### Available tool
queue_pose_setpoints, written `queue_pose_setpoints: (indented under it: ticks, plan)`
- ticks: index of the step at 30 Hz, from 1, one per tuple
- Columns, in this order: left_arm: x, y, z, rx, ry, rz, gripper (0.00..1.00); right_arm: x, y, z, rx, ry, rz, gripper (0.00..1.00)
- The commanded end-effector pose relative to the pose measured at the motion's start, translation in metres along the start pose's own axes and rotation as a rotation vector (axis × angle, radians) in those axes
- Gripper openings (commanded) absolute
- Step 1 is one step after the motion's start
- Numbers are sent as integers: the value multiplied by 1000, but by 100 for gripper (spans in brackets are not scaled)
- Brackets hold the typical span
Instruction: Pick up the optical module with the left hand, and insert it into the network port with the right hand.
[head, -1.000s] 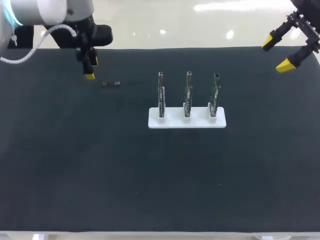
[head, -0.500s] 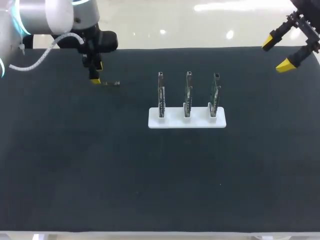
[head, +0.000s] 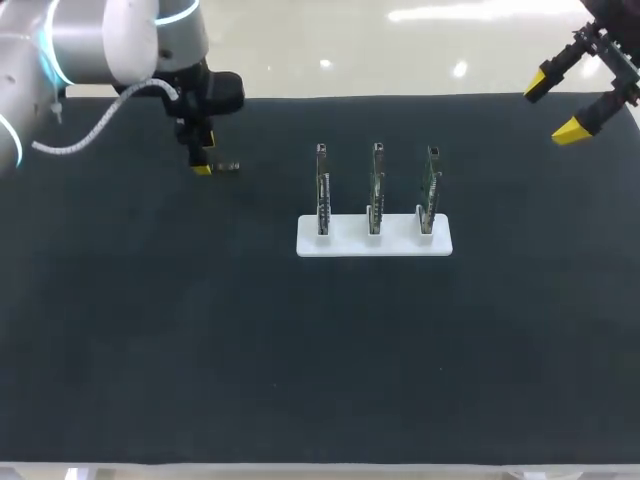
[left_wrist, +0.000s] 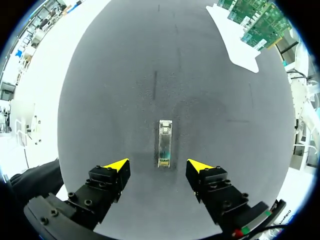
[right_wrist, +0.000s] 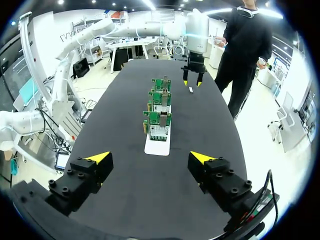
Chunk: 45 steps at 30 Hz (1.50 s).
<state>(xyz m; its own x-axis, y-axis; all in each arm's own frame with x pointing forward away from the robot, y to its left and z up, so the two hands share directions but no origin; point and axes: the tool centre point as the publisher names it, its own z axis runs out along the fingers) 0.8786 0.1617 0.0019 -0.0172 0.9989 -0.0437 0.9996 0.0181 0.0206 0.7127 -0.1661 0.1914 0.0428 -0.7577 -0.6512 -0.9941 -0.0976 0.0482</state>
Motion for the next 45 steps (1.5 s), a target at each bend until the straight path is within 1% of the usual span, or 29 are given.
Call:
queue_pose_setpoints:
  ticks: [1, 4, 6, 9, 12, 20, 25, 27, 28, 29, 31, 32, 33, 35, 36, 41, 45]
  plan:
    - [-1, 9, 3, 55, 3, 4, 100, 0, 1, 0, 2, 0, 0, 100]
    - [0, 8, 5, 57, 0, 9, 100, 0, 1, 0, 2, 0, 0, 100]
    - [-1, 7, 7, 57, -2, 11, 93, 0, 1, 0, 2, 0, 0, 100]
    - [1, 6, 5, 58, -5, 14, 90, 0, 1, 0, 2, 0, 0, 100]
    - [1, 6, 6, 57, -7, 14, 84, 0, 1, 0, 2, 0, 0, 100]
    - [1, 3, 10, 54, -15, 20, 82, 0, 1, 0, 2, 0, 0, 100]
    - [1, 3, 11, 52, -21, 22, 78, 0, 1, 0, 2, 0, 0, 100]
    - [1, 2, 13, 52, -23, 22, 74, 0, 1, 0, 2, 0, 0, 100]
    - [1, 2, 14, 53, -24, 22, 70, 0, 1, 0, 2, 0, 0, 100]
    - [1, 2, 15, 53, -25, 22, 48, 0, 1, 0, 2, 0, 0, 100]
    - [1, 1, 15, 54, -26, 25, 41, 0, 1, 0, 2, 0, 0, 100]
    - [1, 1, 15, 55, -27, 26, 31, 0, 1, 0, 2, 0, 0, 100]
    - [1, 1, 16, 55, -27, 26, 25, 0, 1, 0, 2, 0, 0, 100]
    - [1, 0, 17, 54, -26, 24, 19, 0, 1, 0, 2, 0, 0, 100]
    - [1, 0, 17, 54, -26, 24, 1, 0, 1, 0, 2, 0, 0, 100]
    - [-1, -2, 18, 58, -26, 22, 0, 0, 1, 0, 2, 0, 0, 100]
    - [-2, -5, 8, 67, -37, 19, 0, 0, 1, 0, 2, 0, 0, 100]
